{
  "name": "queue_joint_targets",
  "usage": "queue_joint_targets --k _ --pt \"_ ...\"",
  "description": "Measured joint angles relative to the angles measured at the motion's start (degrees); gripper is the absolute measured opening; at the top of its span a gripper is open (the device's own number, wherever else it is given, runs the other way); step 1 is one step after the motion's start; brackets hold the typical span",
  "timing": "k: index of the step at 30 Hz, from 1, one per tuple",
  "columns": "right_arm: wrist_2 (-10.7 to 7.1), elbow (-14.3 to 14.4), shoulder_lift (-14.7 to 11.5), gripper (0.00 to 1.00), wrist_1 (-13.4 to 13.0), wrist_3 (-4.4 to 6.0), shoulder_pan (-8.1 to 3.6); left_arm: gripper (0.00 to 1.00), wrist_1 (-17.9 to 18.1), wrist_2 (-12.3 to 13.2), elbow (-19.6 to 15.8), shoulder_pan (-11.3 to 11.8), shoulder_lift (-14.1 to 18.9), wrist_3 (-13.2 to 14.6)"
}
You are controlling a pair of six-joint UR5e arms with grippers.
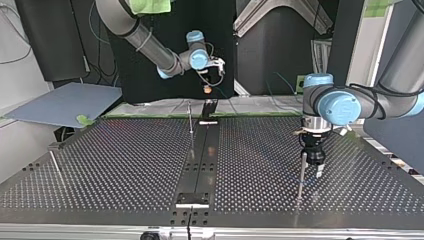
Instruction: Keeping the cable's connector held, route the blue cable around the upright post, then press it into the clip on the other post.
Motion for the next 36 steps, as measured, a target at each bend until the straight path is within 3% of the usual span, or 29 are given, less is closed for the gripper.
queue_joint_targets --k 17,25,36 --pt "-0.05 0.75 7.55 0.0 -8.25 0.19 -4.54 1.0 -0.02 -0.1 0.0 0.05 -0.01 0.03" --pt "-0.15 1.14 9.52 0.0 -11.99 0.22 -5.67 1.0 0.01 -0.19 0.0 0.05 0.02 0.01" --pt "-0.36 2.99 12.9 0.0 -16.99 0.3 -9.47 1.0 -0.07 -0.19 0.0 0.04 -0.01 0.01"
